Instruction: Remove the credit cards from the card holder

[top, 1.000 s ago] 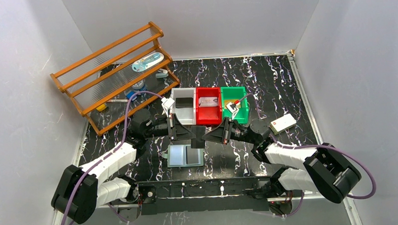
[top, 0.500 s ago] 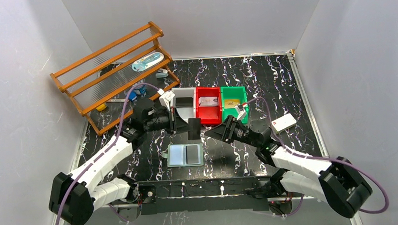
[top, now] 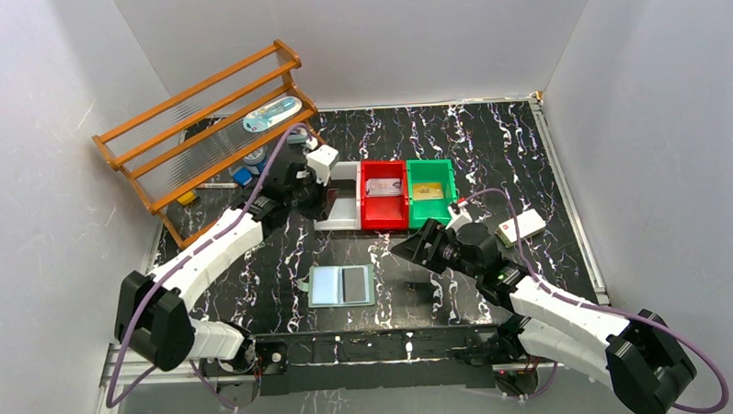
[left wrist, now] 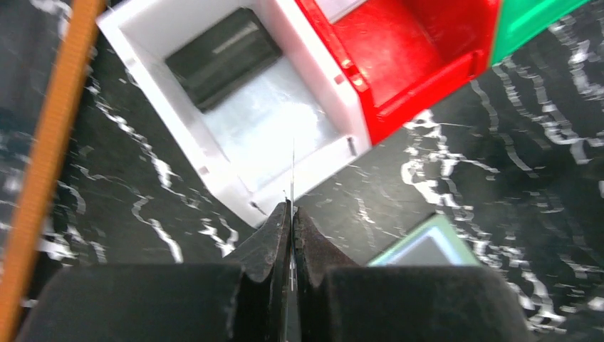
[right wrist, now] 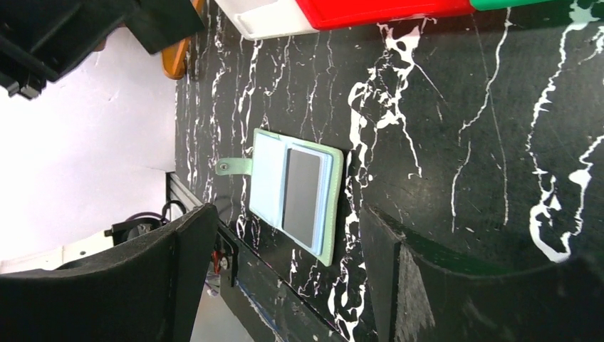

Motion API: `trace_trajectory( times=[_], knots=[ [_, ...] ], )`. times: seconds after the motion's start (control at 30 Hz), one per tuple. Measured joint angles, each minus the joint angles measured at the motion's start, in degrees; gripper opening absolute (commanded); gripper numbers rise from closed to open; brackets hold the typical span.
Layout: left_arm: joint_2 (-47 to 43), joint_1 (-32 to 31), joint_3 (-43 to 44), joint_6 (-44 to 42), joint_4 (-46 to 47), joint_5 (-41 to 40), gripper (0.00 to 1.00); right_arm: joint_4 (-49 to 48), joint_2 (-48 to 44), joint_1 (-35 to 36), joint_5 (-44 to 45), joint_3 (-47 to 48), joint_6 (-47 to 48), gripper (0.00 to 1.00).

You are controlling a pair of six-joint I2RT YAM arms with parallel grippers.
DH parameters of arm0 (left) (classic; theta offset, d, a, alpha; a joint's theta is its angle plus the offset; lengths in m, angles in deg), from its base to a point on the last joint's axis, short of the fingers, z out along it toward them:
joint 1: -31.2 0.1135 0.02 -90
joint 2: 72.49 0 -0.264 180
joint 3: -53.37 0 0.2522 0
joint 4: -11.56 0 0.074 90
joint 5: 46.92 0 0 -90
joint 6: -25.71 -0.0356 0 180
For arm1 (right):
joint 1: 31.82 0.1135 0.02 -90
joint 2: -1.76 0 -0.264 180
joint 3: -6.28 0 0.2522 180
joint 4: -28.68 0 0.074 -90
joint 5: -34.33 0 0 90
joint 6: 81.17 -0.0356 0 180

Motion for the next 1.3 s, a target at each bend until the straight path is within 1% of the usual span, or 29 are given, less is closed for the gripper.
trace_trajectory(
  times=[0.13, 0.37, 0.53, 0.7, 1.0, 1.27, 1.3],
  knots=[
    [4.7, -0.5, 3.0, -9.5, 0.8, -4.1, 0.00, 1.7, 0.0, 0.0, 0.6, 0.1, 0.5, 0.82],
    [12.3, -0.7, 6.9, -20.8, 4.1, -7.0, 0.00, 3.3, -0.2, 0.0, 1.1, 3.0, 1.1, 0.82],
    [16.6, -1.3, 7.8, -28.0, 7.4, -9.0, 0.00, 4.4, -0.7, 0.0, 1.5, 3.0, 1.1, 0.82],
    [20.9, -1.7, 7.8, -33.3, 11.8, -11.3, 0.00, 6.2, -1.5, -0.1, 2.1, 3.0, 1.0, 0.82],
    [27.3, -2.1, 7.8, -40.1, 19.7, -15.6, 0.00, 8.2, -3.5, -0.3, 3.1, 3.0, 0.6, 0.82],
    [32.7, -2.4, 7.8, -44.0, 25.0, -18.8, 0.00, 9.8, -4.5, -0.3, 3.5, 3.0, -0.4, 0.83],
    [33.1, -2.5, 7.8, -44.3, 25.5, -18.9, 0.02, 9.8, -4.7, -0.3, 3.6, 3.0, -0.5, 0.83]
  ],
)
